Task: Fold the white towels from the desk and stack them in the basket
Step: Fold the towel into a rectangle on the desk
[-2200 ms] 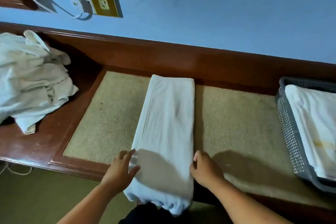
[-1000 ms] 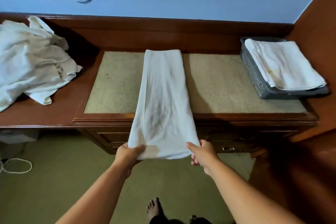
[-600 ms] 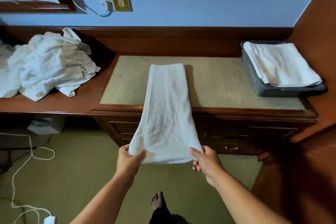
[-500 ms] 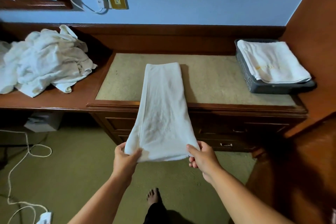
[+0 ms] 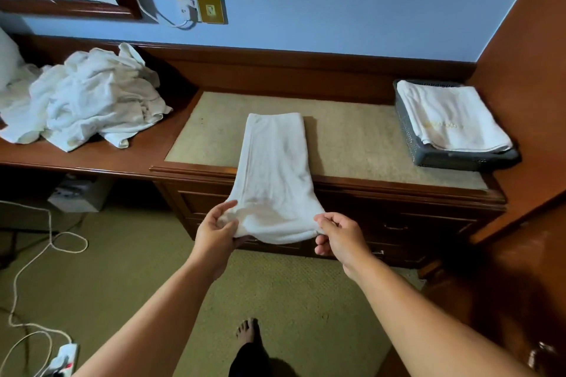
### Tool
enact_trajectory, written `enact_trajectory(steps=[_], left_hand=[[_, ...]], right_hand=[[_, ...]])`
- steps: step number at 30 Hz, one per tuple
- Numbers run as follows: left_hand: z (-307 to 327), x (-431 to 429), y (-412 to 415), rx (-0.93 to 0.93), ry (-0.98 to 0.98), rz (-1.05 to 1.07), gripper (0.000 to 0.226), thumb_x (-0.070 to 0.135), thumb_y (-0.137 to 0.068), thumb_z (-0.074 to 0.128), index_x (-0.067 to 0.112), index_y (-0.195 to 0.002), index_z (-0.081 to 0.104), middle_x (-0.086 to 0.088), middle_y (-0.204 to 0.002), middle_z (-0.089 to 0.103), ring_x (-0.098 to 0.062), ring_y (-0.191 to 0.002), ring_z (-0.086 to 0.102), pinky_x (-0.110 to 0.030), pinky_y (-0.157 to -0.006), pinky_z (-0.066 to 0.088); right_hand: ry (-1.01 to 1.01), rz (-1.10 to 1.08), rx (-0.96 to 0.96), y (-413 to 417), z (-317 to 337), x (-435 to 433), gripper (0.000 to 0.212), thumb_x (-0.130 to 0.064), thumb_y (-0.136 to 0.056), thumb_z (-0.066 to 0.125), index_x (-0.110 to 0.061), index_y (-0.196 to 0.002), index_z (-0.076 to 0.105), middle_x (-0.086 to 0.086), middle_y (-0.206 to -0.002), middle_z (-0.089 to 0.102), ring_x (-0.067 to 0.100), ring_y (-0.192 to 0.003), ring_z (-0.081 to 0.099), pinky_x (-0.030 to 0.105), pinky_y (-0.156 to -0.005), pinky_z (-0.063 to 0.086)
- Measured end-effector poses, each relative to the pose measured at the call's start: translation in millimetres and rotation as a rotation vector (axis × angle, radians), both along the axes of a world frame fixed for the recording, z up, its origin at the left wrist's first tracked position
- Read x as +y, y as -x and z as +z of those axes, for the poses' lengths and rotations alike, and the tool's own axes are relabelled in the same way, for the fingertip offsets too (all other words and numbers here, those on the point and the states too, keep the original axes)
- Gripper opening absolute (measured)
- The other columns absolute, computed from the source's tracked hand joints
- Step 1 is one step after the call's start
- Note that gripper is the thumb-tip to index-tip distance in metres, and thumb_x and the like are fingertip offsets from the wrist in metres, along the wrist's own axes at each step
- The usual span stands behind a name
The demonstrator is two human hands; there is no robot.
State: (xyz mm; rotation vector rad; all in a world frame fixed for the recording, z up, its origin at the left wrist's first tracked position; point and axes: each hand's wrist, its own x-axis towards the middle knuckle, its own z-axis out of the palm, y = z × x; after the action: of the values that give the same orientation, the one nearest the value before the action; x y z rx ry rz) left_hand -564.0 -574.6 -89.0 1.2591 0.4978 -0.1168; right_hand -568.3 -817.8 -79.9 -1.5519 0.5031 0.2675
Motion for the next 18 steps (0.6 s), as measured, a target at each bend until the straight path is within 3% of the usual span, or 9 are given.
enact_trajectory(steps=[6, 9, 11, 15, 18], left_hand=[[0, 4, -23, -0.014, -0.007, -0.032, 0.023, -0.003, -0.099, 0.049, 0.001, -0.100, 0.072, -0.017, -0.129, 0.062, -0.030, -0.110, 0.068, -0.030, -0.072, 0.059], [13, 7, -45, -0.038, 0.068, -0.056, 0.024, -0.002, -0.097, 0.049, -0.004, -0.102, 0.072, -0.019, -0.125, 0.065, -0.030, -0.109, 0.067, -0.033, -0.077, 0.059], [25, 13, -59, -0.087, 0.043, -0.145, 0.018, 0.005, -0.095, 0.062, -0.001, -0.109, 0.072, -0.020, -0.120, 0.069, -0.025, -0.103, 0.070, -0.030, -0.080, 0.058], [34, 34, -94, -0.204, -0.319, -0.380, 0.046, 0.012, -0.073, 0.090, 0.018, -0.115, 0.073, -0.001, -0.108, 0.075, -0.014, -0.095, 0.072, -0.022, -0.081, 0.056], [38, 47, -126, -0.256, -0.649, -0.479, 0.048, 0.018, -0.070, 0.090, 0.028, -0.114, 0.072, 0.008, -0.097, 0.075, -0.009, -0.091, 0.071, -0.029, -0.083, 0.057]], right_hand=[[0.033, 0.015, -0.056, -24, 17, 4, 0.015, -0.019, -0.097, 0.062, -0.005, -0.100, 0.067, 0.011, -0.064, 0.068, 0.020, -0.049, 0.062, 0.030, -0.055, 0.053], [0.074, 0.043, -0.115, -47, 30, 6, 0.019, -0.024, -0.098, 0.061, -0.007, -0.102, 0.068, 0.012, -0.074, 0.075, 0.022, -0.056, 0.069, 0.025, -0.054, 0.052], [0.103, 0.063, -0.149, -64, 39, 9, 0.023, -0.030, -0.098, 0.061, -0.008, -0.103, 0.067, 0.011, -0.080, 0.076, 0.021, -0.064, 0.073, 0.023, -0.054, 0.050], [0.114, 0.083, -0.236, -100, 53, 16, 0.028, -0.035, -0.091, 0.071, -0.012, -0.106, 0.068, 0.003, -0.090, 0.077, 0.007, -0.078, 0.073, 0.015, -0.058, 0.050], [0.348, 0.162, -0.268, -133, 54, 17, 0.035, -0.035, -0.079, 0.083, -0.024, -0.108, 0.066, -0.009, -0.097, 0.073, 0.003, -0.090, 0.068, 0.023, -0.077, 0.054]])
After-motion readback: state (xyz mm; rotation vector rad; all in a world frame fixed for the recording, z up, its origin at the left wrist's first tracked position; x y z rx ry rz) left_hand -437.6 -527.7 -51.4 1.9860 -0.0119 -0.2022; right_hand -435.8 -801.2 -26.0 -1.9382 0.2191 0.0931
